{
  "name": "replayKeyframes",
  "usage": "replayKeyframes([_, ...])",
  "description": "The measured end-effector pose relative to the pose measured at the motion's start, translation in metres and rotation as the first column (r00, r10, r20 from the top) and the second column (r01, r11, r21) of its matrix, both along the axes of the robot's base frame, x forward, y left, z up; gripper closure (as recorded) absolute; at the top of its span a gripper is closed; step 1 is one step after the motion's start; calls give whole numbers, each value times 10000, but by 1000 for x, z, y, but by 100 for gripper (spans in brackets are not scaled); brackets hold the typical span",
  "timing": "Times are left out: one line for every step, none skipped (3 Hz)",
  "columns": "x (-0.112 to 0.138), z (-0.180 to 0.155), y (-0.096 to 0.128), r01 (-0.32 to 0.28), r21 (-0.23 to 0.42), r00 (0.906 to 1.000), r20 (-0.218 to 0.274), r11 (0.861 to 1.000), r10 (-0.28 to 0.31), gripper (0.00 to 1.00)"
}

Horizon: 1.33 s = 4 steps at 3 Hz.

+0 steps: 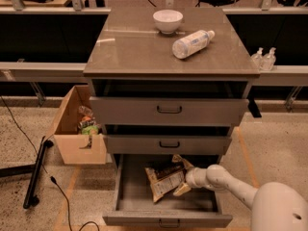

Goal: Pick brown chip bag from bottom drawer and place on counter

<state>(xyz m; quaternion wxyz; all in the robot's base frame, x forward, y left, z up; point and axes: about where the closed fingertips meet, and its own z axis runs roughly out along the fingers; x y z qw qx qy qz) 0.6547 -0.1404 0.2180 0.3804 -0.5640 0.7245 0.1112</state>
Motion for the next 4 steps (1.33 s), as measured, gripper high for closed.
replayKeyframes([12,-13,14,-329,-392,9993,182,9987,336,0])
replayKeyframes([18,-25,21,-515,-583,9986,51,9970,519,0])
replayKeyframes([23,-36,26,-629,-633,9980,-88,9960,625,0])
replayKeyframes([26,-45,28,-684,-552,9975,-231,9961,672,16])
